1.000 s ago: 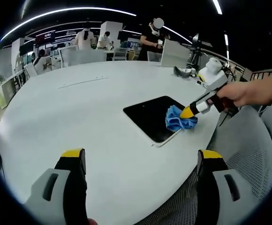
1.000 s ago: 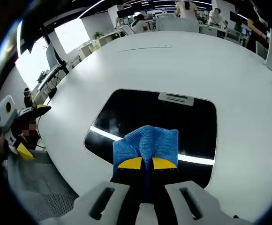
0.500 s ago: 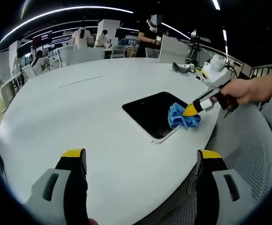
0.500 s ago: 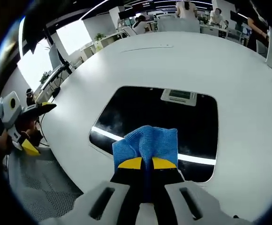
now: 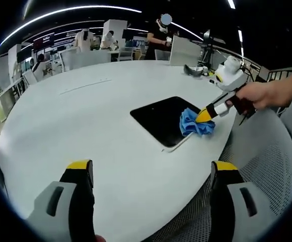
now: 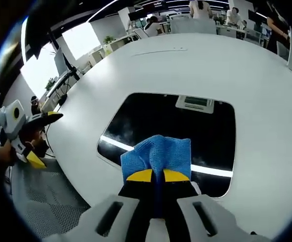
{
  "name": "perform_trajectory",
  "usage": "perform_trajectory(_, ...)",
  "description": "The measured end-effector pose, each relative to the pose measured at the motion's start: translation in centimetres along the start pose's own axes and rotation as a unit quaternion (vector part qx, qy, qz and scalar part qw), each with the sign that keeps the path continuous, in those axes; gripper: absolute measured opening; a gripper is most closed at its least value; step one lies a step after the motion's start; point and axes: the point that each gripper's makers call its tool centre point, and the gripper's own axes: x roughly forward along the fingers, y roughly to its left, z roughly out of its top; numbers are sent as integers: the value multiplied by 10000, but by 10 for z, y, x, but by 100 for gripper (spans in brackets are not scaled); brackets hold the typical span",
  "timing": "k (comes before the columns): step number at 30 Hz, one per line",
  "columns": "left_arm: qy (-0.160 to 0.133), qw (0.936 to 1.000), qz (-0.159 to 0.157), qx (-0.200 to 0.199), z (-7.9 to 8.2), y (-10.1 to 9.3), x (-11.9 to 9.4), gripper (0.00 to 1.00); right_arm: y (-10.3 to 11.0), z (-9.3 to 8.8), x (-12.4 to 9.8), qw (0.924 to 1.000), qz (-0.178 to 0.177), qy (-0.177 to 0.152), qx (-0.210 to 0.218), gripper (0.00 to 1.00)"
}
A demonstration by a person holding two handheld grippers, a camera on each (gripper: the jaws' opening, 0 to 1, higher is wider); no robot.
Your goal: Wipe the mirror surface with the cleaning cloth until all visible marks leave the cleaned area.
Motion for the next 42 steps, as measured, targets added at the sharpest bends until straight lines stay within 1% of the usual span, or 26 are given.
perform_trajectory(10, -32, 10000, 11, -52, 1, 1, 0, 96, -2, 0, -2, 10000, 6, -12, 24, 0)
perform_trajectory(18, -98, 9999, 25, -120, 3, 2, -1, 97, -14, -3, -7, 9998, -41, -52, 162, 0)
perform_trajectory(20, -183, 9997, -10, -147, 6, 0, -2, 99, -17, -3, -8, 9997, -49, -61, 221, 0)
perform_trajectory(21, -290, 9994, -53, -160, 11, -1, -3, 99, -18, -4, -9, 9997, -58, -68, 235, 0)
perform_trajectory(22, -310, 9994, -53, -168, 12, -1, -4, 99, -20, -4, -9, 9996, -63, -74, 260, 0)
perform_trajectory(29, -281, 9993, -57, -228, 10, -1, -3, 99, -29, -5, -13, 9991, -103, -120, 402, 0)
perform_trajectory(36, -347, 9991, -3, -245, 12, 2, -4, 99, -43, -8, -20, 9983, -196, -154, 530, 0)
perform_trajectory(42, -347, 9990, 11, -276, 12, 2, -5, 99, -50, -9, -23, 9975, -231, -178, 649, 0)
